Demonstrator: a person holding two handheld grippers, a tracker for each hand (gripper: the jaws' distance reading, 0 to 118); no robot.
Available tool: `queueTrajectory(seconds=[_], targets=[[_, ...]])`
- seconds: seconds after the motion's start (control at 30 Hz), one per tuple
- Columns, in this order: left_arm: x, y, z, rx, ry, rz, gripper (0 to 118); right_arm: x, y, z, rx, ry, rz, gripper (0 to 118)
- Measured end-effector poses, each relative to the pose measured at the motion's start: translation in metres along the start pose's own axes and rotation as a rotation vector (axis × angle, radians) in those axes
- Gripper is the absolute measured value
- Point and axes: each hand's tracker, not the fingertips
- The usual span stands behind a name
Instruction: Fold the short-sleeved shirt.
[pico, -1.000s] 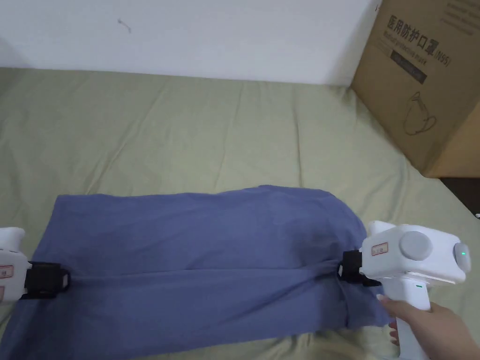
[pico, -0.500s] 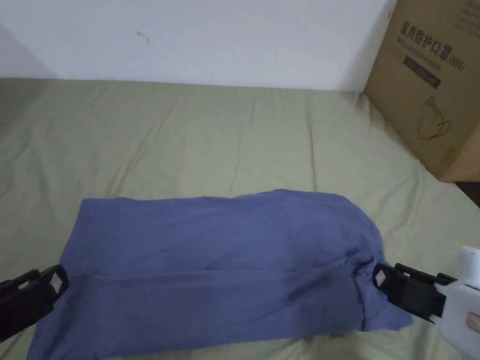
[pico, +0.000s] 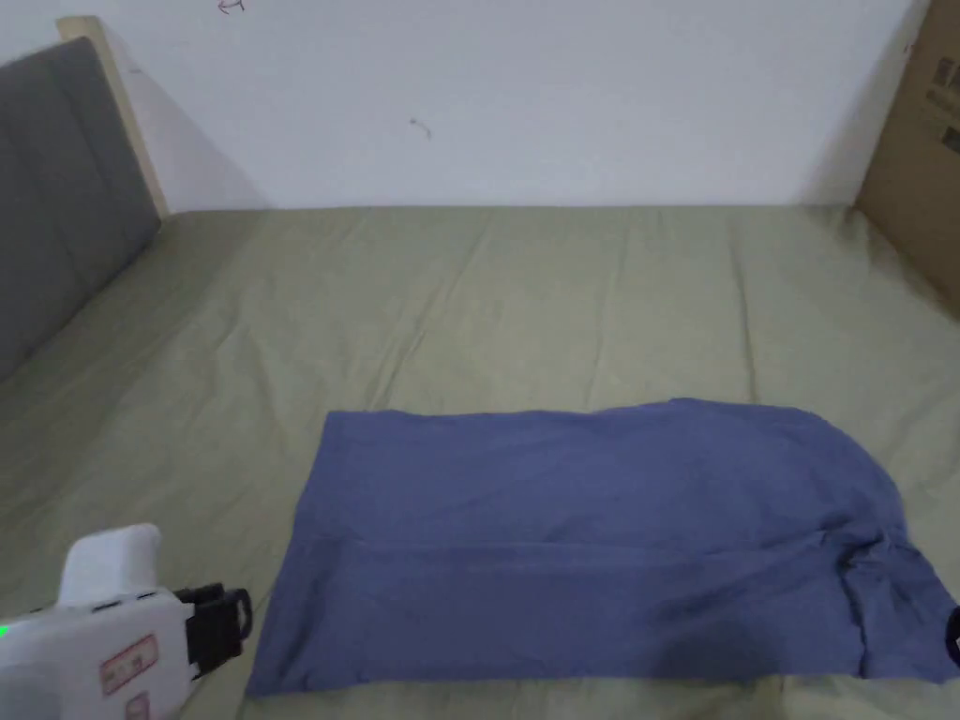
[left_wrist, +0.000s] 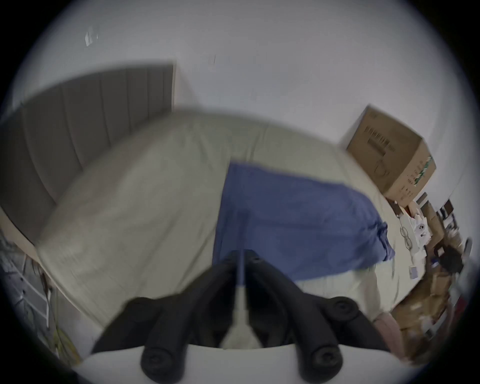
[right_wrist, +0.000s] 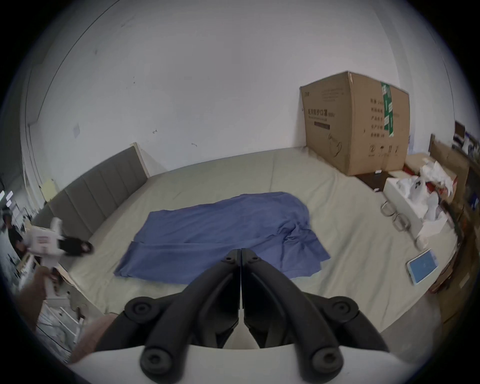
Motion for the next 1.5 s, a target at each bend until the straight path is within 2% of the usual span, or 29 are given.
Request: queueTrajectory(seconds=[0.03,0.07,0.1,0.17,0.27,0.3,0.33,0.37,0.4,0.43,0.53,0.6,0.73,0.77,0.8,0.83,0.87,0.93,0.97,1.03,1.1,1.13,1.17,1.2,1.23,1.27,1.33,1.43,1.5], targets=[[-0.010,0.001,-0.018,-0.016,0.012,0.030,33,0.000,0.000,0.001,-0.004,0.000,-0.005,2],[-0.015,0.002,-0.038,-0.055,0.033,0.040,87,-0.001,-0.001,0.000,-0.021,0.014,-0.026,2],[-0.022,0.002,-0.054,-0.090,0.062,0.018,109,0.010,0.000,-0.009,-0.036,0.025,-0.055,2],[-0.030,0.003,-0.078,-0.099,0.156,-0.016,107,0.018,-0.001,-0.014,-0.048,0.024,-0.062,2],[-0.037,-0.003,-0.113,-0.169,0.075,0.004,107,0.017,-0.005,-0.015,-0.091,-0.002,-0.075,2],[-0.038,-0.007,-0.125,-0.218,0.089,0.016,108,0.019,-0.007,-0.017,-0.104,-0.008,-0.079,2],[-0.034,-0.011,-0.129,-0.213,0.135,-0.038,109,0.020,-0.009,-0.019,-0.117,-0.010,-0.087,2],[-0.028,-0.013,-0.131,-0.194,0.128,-0.096,116,0.015,-0.009,-0.019,-0.119,-0.004,-0.087,2],[-0.024,-0.014,-0.134,-0.216,0.111,-0.098,118,0.011,-0.007,-0.018,-0.114,0.000,-0.087,2],[-0.019,-0.015,-0.136,-0.226,0.161,-0.120,118,0.010,-0.009,-0.018,-0.119,0.001,-0.097,2],[-0.016,-0.021,-0.135,-0.202,0.208,-0.022,118,0.015,-0.014,-0.024,-0.152,-0.002,-0.127,2],[-0.012,-0.020,-0.135,-0.198,0.214,-0.042,118,0.015,-0.016,-0.026,-0.166,-0.001,-0.145,2],[0.018,-0.019,-0.114,-0.147,0.261,-0.120,113,0.020,-0.018,-0.029,-0.185,0.008,-0.174,2],[0.027,-0.021,-0.107,-0.104,0.264,-0.184,95,0.021,-0.018,-0.028,-0.187,0.011,-0.175,2],[0.034,-0.024,-0.103,-0.082,0.211,-0.247,69,0.023,-0.018,-0.028,-0.189,0.013,-0.177,2],[0.040,-0.028,-0.108,-0.114,0.225,-0.285,28,0.025,-0.018,-0.028,-0.193,0.016,-0.183,2],[0.044,-0.028,-0.104,-0.098,0.280,-0.326,6,0.027,-0.018,-0.029,-0.197,0.018,-0.192,2],[0.034,-0.024,-0.109,-0.154,0.133,-0.278,3,0.040,-0.012,-0.033,-0.203,0.032,-0.220,2],[0.029,-0.022,-0.107,-0.158,0.113,-0.220,3,0.045,-0.009,-0.034,-0.205,0.036,-0.231,2],[0.022,-0.014,-0.098,-0.126,0.166,-0.237,3,0.072,0.020,-0.048,-0.186,-0.027,-0.230,2],[0.018,-0.011,-0.091,-0.118,0.149,-0.262,3,0.096,0.044,-0.074,-0.244,-0.082,-0.212,4],[0.019,-0.008,-0.087,-0.118,0.149,-0.264,3,0.108,0.054,-0.092,-0.310,-0.085,-0.209,16],[0.020,-0.008,-0.086,-0.119,0.147,-0.268,3,0.120,0.058,-0.109,-0.391,-0.087,-0.215,64],[0.021,-0.007,-0.085,-0.119,0.144,-0.274,3,0.134,0.060,-0.133,-0.503,-0.070,-0.242,104],[0.021,-0.007,-0.084,-0.121,0.147,-0.280,3,0.146,0.058,-0.152,-0.550,-0.049,-0.288,118],[0.028,-0.007,-0.079,-0.120,0.147,-0.285,3,0.156,0.057,-0.165,-0.551,-0.065,-0.328,118],[0.027,-0.006,-0.076,-0.113,0.144,-0.275,3,0.172,0.046,-0.190,-0.623,-0.170,-0.337,118],[0.023,-0.003,-0.074,-0.131,0.119,-0.227,3,0.195,0.031,-0.222,-0.701,-0.215,-0.314,118],[0.019,-0.002,-0.073,-0.141,0.102,-0.196,3,0.199,0.023,-0.236,-0.722,-0.199,-0.325,118]])
